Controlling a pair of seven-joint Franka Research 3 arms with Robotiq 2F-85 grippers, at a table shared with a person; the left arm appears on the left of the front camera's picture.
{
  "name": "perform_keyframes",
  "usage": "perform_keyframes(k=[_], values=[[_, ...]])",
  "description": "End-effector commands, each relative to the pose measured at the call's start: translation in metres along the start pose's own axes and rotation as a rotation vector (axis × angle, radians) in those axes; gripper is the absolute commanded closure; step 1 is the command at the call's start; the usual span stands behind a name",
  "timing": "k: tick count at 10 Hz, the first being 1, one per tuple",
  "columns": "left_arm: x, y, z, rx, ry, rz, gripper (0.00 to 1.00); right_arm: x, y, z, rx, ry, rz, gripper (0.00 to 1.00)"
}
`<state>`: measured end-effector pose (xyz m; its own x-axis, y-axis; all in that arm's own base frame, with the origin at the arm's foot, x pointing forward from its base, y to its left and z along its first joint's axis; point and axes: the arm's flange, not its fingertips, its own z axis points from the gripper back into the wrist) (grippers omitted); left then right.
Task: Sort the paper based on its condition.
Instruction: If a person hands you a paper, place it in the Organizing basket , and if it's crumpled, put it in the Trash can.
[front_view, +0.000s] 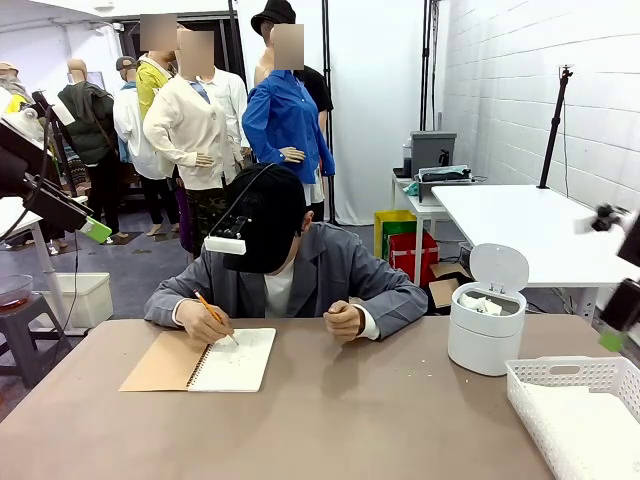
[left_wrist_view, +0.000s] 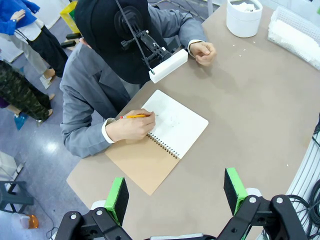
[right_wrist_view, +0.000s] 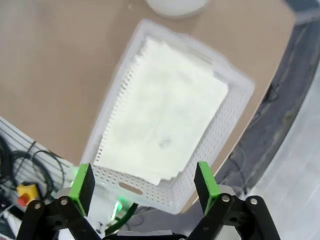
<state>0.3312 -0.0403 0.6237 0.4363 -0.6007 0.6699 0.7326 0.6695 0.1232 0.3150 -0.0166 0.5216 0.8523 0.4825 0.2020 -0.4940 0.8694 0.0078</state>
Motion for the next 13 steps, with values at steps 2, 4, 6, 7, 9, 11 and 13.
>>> perform_keyframes(k=[2, 4, 6, 7, 9, 11, 13], values=[[0.000, 0.002, 0.000, 0.003, -0.006, 0.002, 0.00, 0.034, 0.035, 0.028, 0.028, -0.163, 0.221, 0.00], [0.000, 0.002, 0.000, 0.003, -0.006, 0.002, 0.00, 0.070, 0.064, 0.042, 0.035, -0.277, 0.355, 0.00], [0.000, 0.002, 0.000, 0.003, -0.006, 0.002, 0.00, 0.099, 0.098, 0.053, 0.093, -0.393, 0.482, 0.00], [0.000, 0.002, 0.000, 0.003, -0.006, 0.002, 0.00, 0.113, 0.118, 0.059, 0.155, -0.449, 0.527, 0.00], [0.000, 0.002, 0.000, 0.003, -0.006, 0.002, 0.00, 0.144, 0.139, 0.065, 0.247, -0.516, 0.521, 0.00], [0.000, 0.002, 0.000, 0.003, -0.006, 0.002, 0.00, 0.160, 0.160, 0.066, 0.327, -0.544, 0.510, 0.00], [0.000, 0.002, 0.000, 0.003, -0.006, 0.002, 0.00, 0.176, 0.183, 0.072, 0.323, -0.561, 0.527, 0.00]])
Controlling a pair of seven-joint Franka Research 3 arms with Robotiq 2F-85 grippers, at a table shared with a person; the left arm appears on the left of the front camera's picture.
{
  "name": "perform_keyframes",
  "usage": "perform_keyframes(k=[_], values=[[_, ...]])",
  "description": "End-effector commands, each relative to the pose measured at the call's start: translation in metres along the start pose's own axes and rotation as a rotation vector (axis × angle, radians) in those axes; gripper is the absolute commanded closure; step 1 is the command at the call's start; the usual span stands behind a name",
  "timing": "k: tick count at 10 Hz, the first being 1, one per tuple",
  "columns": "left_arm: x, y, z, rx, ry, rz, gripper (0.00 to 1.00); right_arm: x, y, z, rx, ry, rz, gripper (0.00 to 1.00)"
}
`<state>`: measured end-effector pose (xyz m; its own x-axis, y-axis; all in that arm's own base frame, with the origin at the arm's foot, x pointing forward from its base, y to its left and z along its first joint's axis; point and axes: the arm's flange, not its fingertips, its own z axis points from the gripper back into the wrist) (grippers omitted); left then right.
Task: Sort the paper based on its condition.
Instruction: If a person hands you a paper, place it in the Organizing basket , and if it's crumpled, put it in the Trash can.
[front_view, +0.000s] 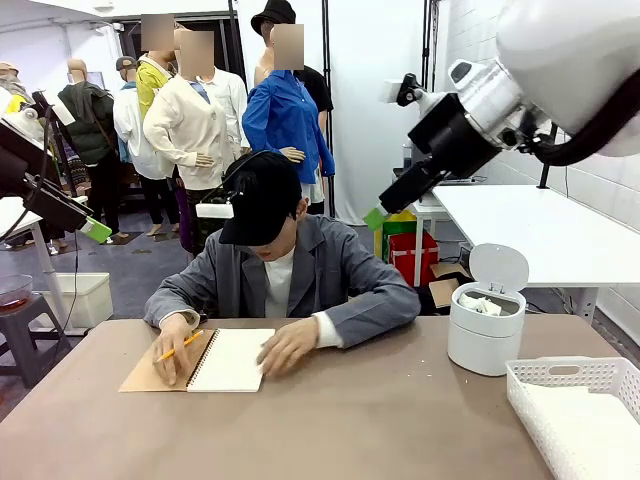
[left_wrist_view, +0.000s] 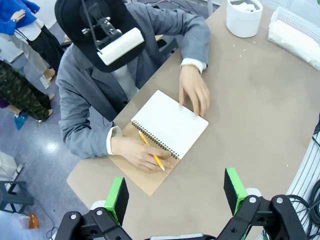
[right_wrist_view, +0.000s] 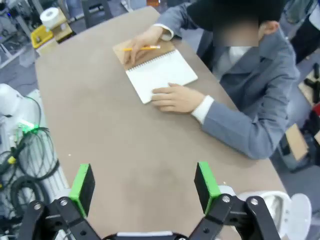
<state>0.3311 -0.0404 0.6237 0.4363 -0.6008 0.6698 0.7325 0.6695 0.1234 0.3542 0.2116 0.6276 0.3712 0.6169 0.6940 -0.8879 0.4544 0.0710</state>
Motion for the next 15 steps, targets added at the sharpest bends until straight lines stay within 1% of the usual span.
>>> perform_keyframes(k=[1, 3, 5, 7, 9, 10, 11, 15], values=[[0.000, 0.002, 0.000, 0.003, -0.006, 0.002, 0.00, 0.022, -0.001, -0.011, -0.014, -0.029, 0.076, 0.00], [0.000, 0.002, 0.000, 0.003, -0.006, 0.002, 0.00, 0.044, -0.006, -0.026, 0.002, -0.014, 0.092, 0.00], [0.000, 0.002, 0.000, 0.003, -0.006, 0.002, 0.00, 0.059, -0.007, -0.040, 0.028, -0.009, 0.092, 0.00], [0.000, 0.002, 0.000, 0.003, -0.006, 0.002, 0.00, 0.072, -0.014, -0.052, 0.027, -0.011, 0.098, 0.00], [0.000, 0.002, 0.000, 0.003, -0.006, 0.002, 0.00, 0.073, -0.023, -0.056, 0.046, -0.022, 0.094, 0.00], [0.000, 0.002, 0.000, 0.003, -0.006, 0.002, 0.00, 0.063, -0.025, -0.040, 0.021, -0.028, 0.098, 0.00], [0.000, 0.002, 0.000, 0.003, -0.006, 0.002, 0.00, 0.074, -0.015, -0.056, 0.021, 0.008, 0.063, 0.00], [0.000, 0.002, 0.000, 0.003, -0.006, 0.002, 0.00, 0.074, -0.015, -0.056, 0.021, 0.008, 0.063, 0.00]])
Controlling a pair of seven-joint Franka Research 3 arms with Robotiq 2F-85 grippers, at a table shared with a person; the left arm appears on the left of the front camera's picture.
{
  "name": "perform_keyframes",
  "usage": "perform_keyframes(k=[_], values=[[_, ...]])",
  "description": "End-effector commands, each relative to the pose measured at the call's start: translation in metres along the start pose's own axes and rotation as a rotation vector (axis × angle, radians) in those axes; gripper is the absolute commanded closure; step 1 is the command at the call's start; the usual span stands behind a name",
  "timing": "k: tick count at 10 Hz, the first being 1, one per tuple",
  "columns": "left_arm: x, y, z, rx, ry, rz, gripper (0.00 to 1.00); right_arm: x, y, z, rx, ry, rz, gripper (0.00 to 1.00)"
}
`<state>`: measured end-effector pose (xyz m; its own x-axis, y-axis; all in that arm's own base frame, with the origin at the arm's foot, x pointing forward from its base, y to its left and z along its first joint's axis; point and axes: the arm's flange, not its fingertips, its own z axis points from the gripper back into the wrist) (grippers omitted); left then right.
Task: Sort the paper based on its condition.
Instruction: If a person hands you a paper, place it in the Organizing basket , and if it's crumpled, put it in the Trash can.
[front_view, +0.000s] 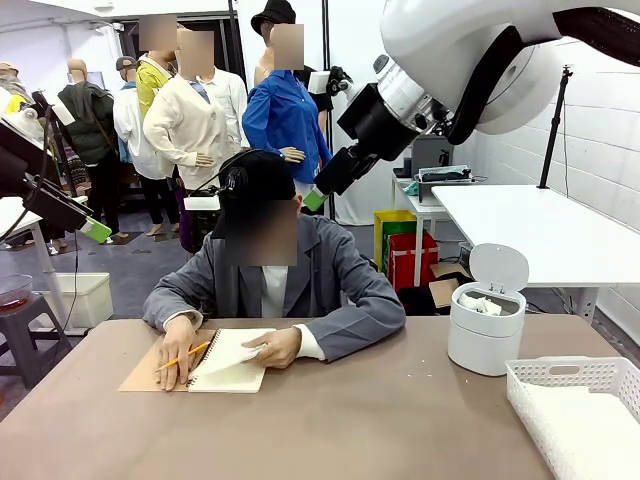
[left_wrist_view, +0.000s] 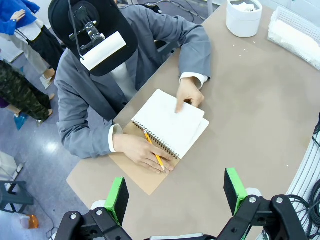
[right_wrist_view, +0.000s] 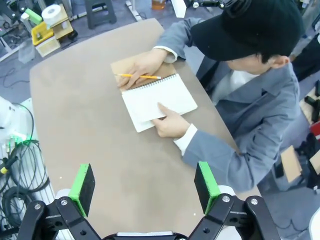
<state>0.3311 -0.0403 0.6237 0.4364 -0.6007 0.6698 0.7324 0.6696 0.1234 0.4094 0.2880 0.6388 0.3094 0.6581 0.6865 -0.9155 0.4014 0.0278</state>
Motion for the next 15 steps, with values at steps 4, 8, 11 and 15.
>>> perform_keyframes(k=[4, 8, 11, 15], values=[[-0.0002, 0.0018, 0.0004, 0.003, -0.006, 0.002, 0.00, -0.0012, -0.0019, 0.0000, 0.011, -0.008, -0.010, 0.00], [-0.0002, 0.0018, 0.0004, 0.003, -0.006, 0.002, 0.00, -0.0012, -0.0019, 0.0000, 0.011, -0.008, -0.010, 0.00], [-0.0002, 0.0018, 0.0004, 0.003, -0.006, 0.002, 0.00, -0.0012, -0.0019, 0.0000, 0.011, -0.008, -0.010, 0.00], [-0.0002, 0.0018, 0.0004, 0.003, -0.006, 0.002, 0.00, -0.0012, -0.0019, 0.0000, 0.011, -0.008, -0.010, 0.00]])
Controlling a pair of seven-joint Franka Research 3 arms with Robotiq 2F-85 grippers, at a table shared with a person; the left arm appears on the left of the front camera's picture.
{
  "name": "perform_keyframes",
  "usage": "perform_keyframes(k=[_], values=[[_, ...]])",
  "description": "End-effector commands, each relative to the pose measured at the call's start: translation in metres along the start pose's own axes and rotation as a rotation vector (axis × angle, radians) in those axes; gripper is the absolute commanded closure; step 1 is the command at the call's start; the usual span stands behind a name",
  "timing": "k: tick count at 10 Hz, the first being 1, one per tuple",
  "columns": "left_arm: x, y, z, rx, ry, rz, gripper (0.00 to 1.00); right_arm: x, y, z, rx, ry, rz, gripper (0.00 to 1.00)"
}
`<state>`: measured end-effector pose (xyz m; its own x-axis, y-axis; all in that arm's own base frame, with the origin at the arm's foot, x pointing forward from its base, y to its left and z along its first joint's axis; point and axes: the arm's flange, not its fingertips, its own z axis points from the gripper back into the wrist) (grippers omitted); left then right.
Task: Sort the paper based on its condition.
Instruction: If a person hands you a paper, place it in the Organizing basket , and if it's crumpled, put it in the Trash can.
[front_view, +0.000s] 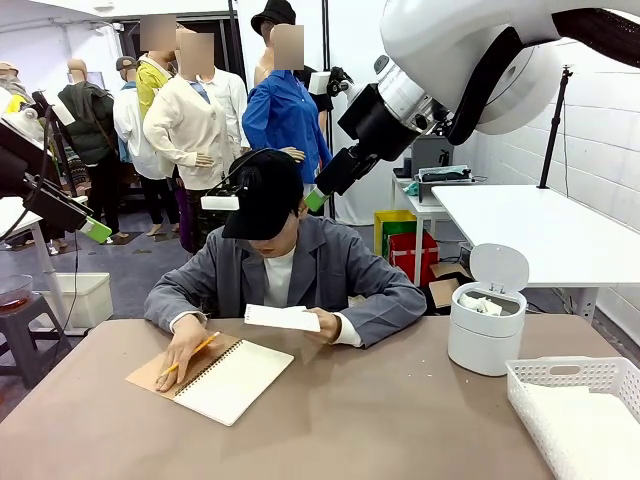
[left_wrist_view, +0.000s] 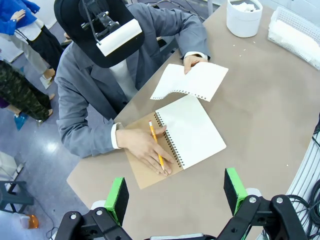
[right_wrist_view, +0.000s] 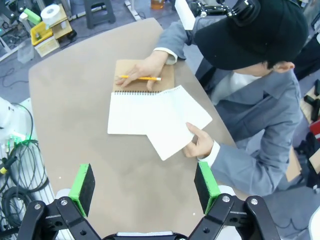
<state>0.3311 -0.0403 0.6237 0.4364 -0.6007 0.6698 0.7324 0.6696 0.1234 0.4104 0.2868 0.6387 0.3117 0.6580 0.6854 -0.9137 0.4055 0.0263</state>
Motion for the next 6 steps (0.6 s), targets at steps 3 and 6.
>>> perform_keyframes(k=[3, 6], values=[[-0.0002, 0.0018, 0.0004, 0.003, -0.006, 0.002, 0.00, -0.0005, -0.0005, -0.0004, 0.015, -0.009, -0.007, 0.00], [-0.0002, 0.0018, 0.0004, 0.003, -0.006, 0.002, 0.00, -0.0005, -0.0005, -0.0004, 0.015, -0.009, -0.007, 0.00]])
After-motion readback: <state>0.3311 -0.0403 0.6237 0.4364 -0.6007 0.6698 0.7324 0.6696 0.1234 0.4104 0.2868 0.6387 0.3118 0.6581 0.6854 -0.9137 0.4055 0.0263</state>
